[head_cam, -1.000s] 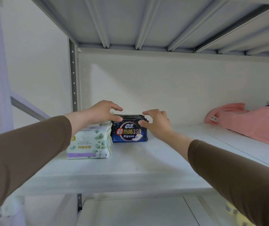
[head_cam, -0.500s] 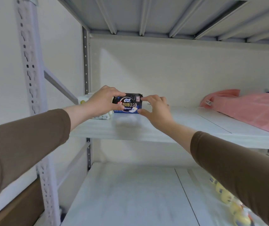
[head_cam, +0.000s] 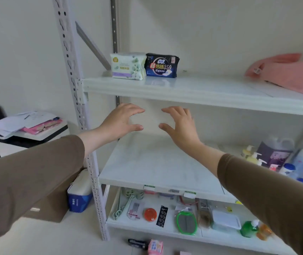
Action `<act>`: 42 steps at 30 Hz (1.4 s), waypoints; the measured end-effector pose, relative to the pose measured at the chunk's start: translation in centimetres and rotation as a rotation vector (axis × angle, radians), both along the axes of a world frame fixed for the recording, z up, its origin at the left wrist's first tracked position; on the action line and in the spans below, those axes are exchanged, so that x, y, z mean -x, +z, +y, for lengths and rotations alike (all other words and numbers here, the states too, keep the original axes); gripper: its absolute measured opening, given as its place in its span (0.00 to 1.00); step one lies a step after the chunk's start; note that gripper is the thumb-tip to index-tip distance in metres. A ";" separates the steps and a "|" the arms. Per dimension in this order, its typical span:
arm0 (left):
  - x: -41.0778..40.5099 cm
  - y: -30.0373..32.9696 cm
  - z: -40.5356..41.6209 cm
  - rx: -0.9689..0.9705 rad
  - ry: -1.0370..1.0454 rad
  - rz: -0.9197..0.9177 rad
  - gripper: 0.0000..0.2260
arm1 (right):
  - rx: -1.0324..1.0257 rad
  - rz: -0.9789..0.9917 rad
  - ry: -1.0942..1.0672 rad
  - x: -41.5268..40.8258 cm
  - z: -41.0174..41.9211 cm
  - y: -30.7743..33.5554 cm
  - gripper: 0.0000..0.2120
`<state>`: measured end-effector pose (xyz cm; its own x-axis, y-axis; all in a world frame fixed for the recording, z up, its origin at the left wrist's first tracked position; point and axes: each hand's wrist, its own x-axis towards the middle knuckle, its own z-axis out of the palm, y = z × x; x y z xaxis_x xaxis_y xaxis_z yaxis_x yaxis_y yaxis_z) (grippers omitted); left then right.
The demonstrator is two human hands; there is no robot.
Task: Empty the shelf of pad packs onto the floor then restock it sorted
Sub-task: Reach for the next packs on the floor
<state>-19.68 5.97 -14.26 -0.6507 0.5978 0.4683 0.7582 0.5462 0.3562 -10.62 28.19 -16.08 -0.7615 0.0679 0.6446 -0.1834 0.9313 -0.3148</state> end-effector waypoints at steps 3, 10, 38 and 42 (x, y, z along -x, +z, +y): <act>-0.8 -4.2 -2.2 0.017 -0.009 -0.062 0.29 | 0.014 -0.076 -0.003 -0.5 -2.1 -4.3 0.22; -1.9 -18.2 -9.1 0.154 -0.039 -0.258 0.30 | 0.062 -0.281 -0.032 -2.1 -8.6 -18.1 0.22; -0.9 -76.9 -11.7 0.440 0.060 -0.704 0.34 | 0.249 -0.986 -0.309 -0.5 -9.8 -78.7 0.18; 0.7 -84.0 -10.1 0.379 0.085 -0.698 0.35 | 0.241 -0.991 -0.365 1.6 -9.3 -86.2 0.20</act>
